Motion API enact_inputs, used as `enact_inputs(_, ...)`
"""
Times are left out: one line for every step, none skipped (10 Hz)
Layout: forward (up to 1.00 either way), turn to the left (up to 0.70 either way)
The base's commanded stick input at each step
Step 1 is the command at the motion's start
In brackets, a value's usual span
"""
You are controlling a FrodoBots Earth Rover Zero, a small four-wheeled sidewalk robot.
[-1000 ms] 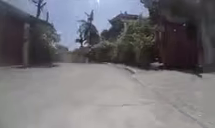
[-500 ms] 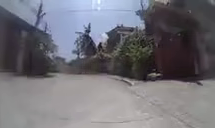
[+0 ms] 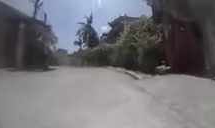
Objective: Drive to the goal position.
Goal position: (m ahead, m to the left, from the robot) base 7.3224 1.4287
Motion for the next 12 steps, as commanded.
enact_inputs(0.85,0.00)
enact_inputs(0.85,0.00)
enact_inputs(0.85,0.00)
enact_inputs(0.85,0.00)
enact_inputs(0.85,0.00)
enact_inputs(0.85,0.00)
enact_inputs(0.85,-0.01)
enact_inputs(0.85,-0.07)
enact_inputs(0.85,-0.12)
enact_inputs(0.85,-0.18)
enact_inputs(0.85,-0.23)
enact_inputs(0.85,-0.28)
